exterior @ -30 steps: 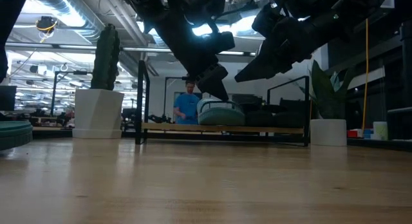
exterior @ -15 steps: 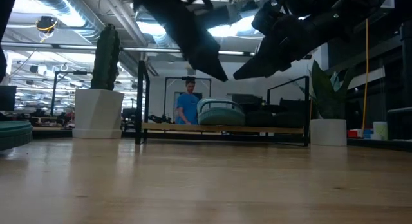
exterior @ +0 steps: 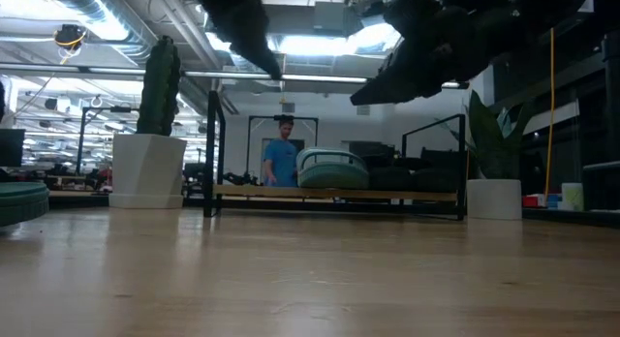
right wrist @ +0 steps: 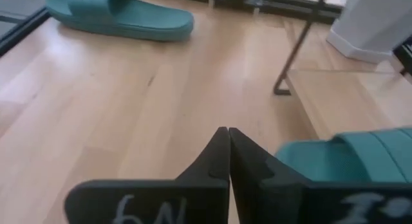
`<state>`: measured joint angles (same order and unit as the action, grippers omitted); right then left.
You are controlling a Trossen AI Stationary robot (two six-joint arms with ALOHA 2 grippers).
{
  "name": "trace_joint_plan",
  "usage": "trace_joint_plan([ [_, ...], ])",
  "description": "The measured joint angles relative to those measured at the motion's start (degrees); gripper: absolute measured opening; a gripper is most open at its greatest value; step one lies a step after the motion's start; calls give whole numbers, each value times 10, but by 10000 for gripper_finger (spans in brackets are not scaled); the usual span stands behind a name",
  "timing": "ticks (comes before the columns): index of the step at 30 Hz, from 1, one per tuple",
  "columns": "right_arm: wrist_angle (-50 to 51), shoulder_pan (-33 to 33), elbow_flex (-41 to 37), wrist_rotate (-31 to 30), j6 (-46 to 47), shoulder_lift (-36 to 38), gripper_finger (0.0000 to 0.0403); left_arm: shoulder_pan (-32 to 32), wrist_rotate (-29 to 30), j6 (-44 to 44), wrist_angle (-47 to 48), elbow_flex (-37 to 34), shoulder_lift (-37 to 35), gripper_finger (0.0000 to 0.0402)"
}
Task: Pick and place slides into the shelf
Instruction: Put the dark green slide on the shelf
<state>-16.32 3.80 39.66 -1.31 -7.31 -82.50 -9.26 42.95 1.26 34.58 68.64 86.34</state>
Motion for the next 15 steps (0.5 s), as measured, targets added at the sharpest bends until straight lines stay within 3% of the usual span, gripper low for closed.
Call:
trace_joint_plan([
  [7, -33, 30, 0, -1, -6, 1, 3, -54, -5, 106, 134, 0, -11, 123],
  [15, -63, 80, 0, -18, 12, 1, 3, -184, 38, 235, 204, 0, -10, 114],
])
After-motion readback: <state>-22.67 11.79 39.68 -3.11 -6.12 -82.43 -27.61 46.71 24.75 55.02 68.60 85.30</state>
